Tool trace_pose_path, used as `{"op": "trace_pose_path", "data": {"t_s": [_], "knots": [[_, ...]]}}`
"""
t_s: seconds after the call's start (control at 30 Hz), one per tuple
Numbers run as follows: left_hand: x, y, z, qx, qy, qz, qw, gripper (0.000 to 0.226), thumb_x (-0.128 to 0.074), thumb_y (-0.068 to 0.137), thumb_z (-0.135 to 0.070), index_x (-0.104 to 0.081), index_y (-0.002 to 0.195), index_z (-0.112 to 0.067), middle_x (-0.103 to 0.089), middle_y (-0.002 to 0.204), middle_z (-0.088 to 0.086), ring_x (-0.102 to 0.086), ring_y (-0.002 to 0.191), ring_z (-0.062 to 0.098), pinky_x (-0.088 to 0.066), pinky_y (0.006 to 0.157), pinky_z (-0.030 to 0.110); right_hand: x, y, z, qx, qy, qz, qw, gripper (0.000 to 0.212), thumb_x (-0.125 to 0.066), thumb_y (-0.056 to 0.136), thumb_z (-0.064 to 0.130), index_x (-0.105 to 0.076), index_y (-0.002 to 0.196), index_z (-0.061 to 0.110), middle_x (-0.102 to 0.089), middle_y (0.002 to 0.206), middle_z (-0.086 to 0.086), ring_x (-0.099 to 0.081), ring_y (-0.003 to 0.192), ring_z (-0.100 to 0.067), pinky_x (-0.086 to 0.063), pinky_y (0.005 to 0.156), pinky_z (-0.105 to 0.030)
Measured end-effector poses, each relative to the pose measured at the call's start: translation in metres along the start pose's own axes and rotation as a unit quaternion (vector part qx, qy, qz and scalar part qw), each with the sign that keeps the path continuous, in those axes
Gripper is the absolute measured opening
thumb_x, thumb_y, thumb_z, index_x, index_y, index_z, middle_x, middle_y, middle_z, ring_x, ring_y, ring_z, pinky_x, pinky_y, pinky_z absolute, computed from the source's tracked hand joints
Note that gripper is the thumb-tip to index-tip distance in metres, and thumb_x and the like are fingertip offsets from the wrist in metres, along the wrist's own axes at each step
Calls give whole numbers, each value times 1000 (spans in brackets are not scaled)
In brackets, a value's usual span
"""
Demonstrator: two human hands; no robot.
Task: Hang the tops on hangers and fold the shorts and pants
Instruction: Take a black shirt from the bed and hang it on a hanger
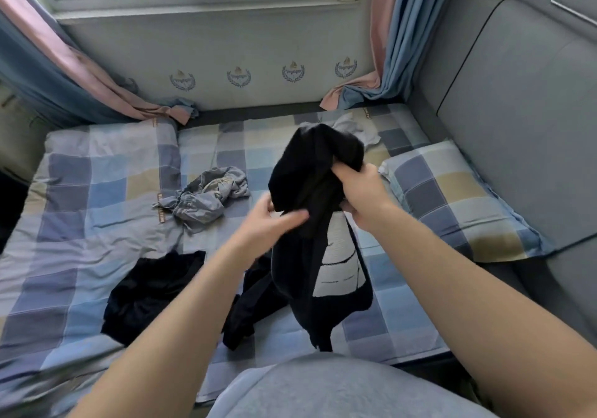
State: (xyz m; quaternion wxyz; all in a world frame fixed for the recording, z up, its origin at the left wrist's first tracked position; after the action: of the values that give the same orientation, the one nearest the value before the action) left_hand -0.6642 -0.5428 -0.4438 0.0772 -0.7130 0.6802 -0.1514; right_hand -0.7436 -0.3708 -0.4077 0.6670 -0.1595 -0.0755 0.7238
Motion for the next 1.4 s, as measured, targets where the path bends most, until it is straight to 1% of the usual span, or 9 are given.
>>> {"op": "trace_pose_path", "data": {"t_s": [0.1,0.23,0.47,0.73,0.83,0.97,1.1,1.23,1.4], "knots": [[-25,4,41,50,75,28,996,59,-84,79,-11,-53,130,-18,-69,119,0,-67,110,17,-55,93,34,9,-4,10,-21,98,7,995,21,-72,91,25,-68,106,10,-77,90,-7,-75,78,-23,-56,58,-29],[-37,9,62,58,149,-29,987,7,-64,97,-22,-68,102,-19,-74,99,6,-69,95,24,-53,92,51,29,-3,16,-39,164,7,986,32,-70,92,27,-67,118,7,-77,105,-10,-76,91,-25,-61,63,-34],[-24,5,15,79,-132,-103,983,35,-54,103,-21,-80,79,-21,-77,86,12,-73,79,29,-61,72,40,93,7,-19,-50,67,-194,977,43,-70,92,18,-51,130,11,-64,124,-8,-66,99,-22,-56,79,-38],[-34,-11,-33,53,-111,70,990,29,-60,98,-16,-79,76,-13,-75,87,16,-73,75,26,-59,67,33,52,-35,-73,49,-244,176,953,59,-76,67,40,-53,121,47,-59,129,12,-55,121,1,-45,96,-15],[-25,-26,-37,34,-75,141,987,12,-68,89,-12,-74,88,-2,-73,89,18,-71,79,28,-58,73,35,33,-35,-94,63,-316,160,933,43,-64,79,31,-58,121,40,-65,120,7,-61,114,-12,-50,97,-35],[-6,-36,-25,15,47,150,988,21,-73,75,-5,-70,95,-1,-71,85,12,-69,80,22,-55,77,34,17,-36,-122,44,-365,172,914,5,-60,87,32,-65,89,33,-71,84,7,-67,84,-11,-54,74,-33],[23,-38,24,21,329,32,943,40,-54,79,4,-58,101,-29,-66,93,-5,-63,82,15,-46,62,26,29,-36,-151,25,-398,137,907,22,-70,89,29,-58,70,30,-60,64,9,-54,63,-9,-40,54,-15],[40,-47,93,14,415,-11,909,44,-45,75,12,-47,92,-28,-48,98,-7,-49,92,19,-37,67,22,51,-45,-172,-20,-435,196,879,27,-77,86,25,-57,73,39,-60,73,10,-53,63,-6,-41,56,-19],[40,-57,144,40,496,-5,867,40,-51,78,7,-56,107,-21,-49,113,-2,-47,103,25,-44,83,31,69,-48,-181,0,-600,265,755,40,-51,89,-2,-47,93,37,-46,96,12,-55,88,-19,-49,71,-29]]}}
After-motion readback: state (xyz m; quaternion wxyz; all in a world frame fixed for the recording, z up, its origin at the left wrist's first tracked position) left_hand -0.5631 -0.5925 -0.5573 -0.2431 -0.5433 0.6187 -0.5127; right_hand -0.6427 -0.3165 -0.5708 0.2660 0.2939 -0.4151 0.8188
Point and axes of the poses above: each hand's wrist, its own y-axis towards the middle knuckle, its own x-axis out of the back of the hand, z = x × y, the point moved 1 cm from there along y, towards the middle knuckle
